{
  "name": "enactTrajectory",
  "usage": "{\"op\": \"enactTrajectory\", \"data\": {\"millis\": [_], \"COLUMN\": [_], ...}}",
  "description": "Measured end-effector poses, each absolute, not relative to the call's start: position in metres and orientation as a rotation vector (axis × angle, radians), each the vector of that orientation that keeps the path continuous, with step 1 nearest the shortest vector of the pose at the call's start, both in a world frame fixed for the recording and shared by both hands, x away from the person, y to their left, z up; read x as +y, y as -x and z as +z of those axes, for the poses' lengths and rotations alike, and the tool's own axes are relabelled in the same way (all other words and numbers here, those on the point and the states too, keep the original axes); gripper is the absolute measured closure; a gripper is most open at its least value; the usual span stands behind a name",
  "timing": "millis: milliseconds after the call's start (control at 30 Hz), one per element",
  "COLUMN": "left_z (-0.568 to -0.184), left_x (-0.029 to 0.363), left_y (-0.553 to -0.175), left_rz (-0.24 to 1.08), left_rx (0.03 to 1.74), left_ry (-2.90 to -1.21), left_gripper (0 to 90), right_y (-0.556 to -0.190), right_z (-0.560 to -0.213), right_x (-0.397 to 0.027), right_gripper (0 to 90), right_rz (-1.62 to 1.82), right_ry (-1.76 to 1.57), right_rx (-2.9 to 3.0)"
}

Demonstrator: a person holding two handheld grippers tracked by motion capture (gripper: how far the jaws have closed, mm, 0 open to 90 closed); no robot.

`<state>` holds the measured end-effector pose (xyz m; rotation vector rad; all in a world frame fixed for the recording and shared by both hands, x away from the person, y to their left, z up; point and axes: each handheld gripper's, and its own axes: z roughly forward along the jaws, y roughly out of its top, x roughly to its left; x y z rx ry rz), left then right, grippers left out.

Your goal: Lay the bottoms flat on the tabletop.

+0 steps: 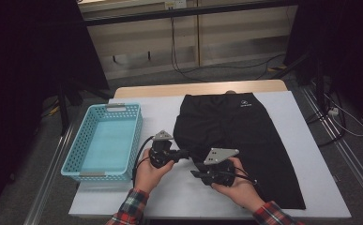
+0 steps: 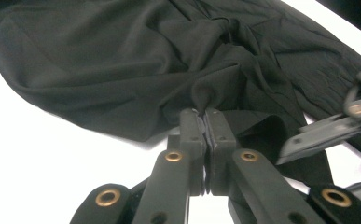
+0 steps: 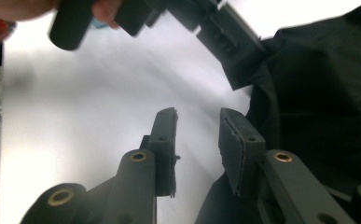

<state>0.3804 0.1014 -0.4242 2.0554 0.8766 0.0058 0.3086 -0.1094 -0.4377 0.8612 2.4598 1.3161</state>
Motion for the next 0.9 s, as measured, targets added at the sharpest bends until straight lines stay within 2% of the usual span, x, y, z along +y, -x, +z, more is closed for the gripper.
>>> {"op": "enactTrajectory", "data": {"millis": [300,367,433,500,667,900], "left_z": [-0.424,-0.424,-0.423,-0.423,-0.420,-0.415], "left_x": [0.100,0.100,0.099,0.099,0.102,0.111], "left_y": [-0.379,-0.379,-0.378,-0.378,-0.377,-0.369], "left_rz": [-0.002,-0.004,-0.003,-0.004,-0.017,-0.034], "left_rx": [0.867,0.859,0.858,0.858,0.860,0.863], "left_ry": [-2.058,-2.061,-2.055,-2.051,-2.044,-2.047], "left_gripper": [88.1,88.1,88.1,88.0,88.0,87.9], "right_y": [-0.325,-0.326,-0.326,-0.326,-0.324,-0.302], "right_z": [-0.456,-0.458,-0.458,-0.458,-0.456,-0.447], "right_x": [-0.116,-0.116,-0.115,-0.116,-0.116,-0.114], "right_gripper": [62.7,64.8,71.8,90.0,90.0,90.0], "right_rz": [1.143,1.118,1.116,1.122,1.157,1.215], "right_ry": [-0.983,-0.968,-0.962,-0.949,-0.955,-0.868], "right_rx": [2.446,2.443,2.442,2.451,2.497,2.578]}}
